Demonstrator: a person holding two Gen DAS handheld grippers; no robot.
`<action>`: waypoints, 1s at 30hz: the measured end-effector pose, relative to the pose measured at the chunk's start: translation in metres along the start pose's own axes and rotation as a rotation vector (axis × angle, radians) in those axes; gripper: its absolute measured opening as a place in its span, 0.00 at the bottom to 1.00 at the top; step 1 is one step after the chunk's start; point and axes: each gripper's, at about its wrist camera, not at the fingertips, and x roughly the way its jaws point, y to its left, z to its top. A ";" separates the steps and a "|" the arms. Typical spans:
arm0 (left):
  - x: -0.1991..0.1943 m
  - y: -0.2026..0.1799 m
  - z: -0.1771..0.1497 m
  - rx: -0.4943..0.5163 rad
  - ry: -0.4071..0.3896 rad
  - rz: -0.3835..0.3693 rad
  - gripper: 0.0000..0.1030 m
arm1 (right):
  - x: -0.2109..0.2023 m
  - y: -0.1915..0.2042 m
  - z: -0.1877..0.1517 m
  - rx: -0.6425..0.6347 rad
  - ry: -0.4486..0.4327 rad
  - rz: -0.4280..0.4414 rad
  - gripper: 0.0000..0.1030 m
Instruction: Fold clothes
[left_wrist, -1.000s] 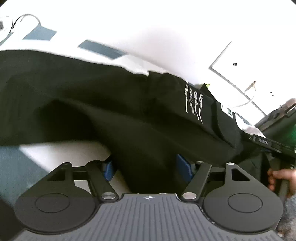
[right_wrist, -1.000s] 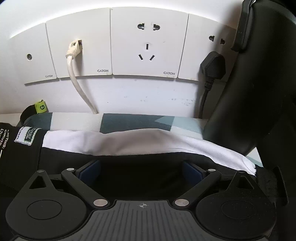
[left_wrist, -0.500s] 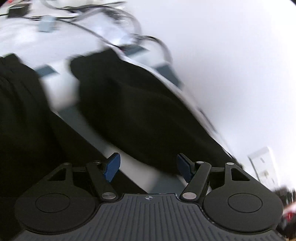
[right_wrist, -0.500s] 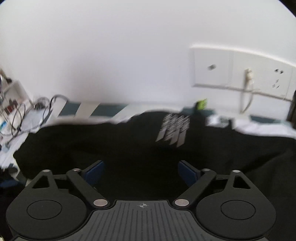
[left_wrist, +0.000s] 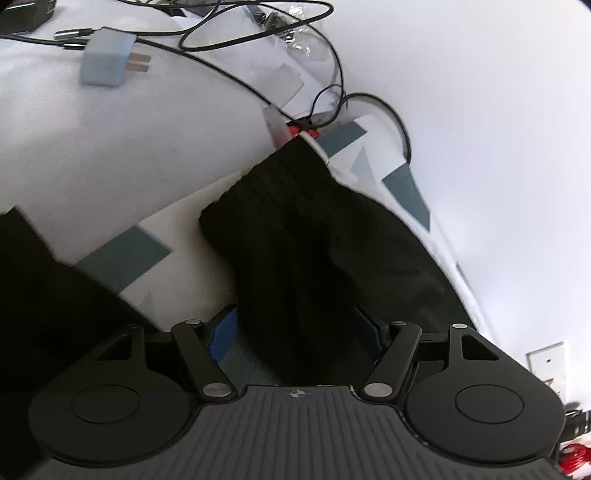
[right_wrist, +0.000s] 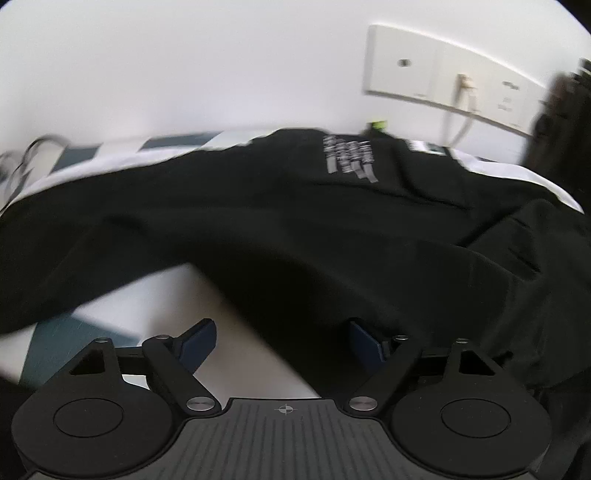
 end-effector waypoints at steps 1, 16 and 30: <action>0.003 -0.001 0.003 0.001 -0.005 -0.004 0.66 | 0.003 0.001 0.000 0.010 -0.011 -0.012 0.62; -0.005 -0.021 0.062 0.167 -0.228 0.062 0.03 | -0.038 -0.004 -0.030 0.122 0.034 0.111 0.04; -0.010 -0.073 0.004 0.440 -0.208 0.075 0.62 | -0.070 -0.019 -0.033 0.260 -0.009 0.132 0.48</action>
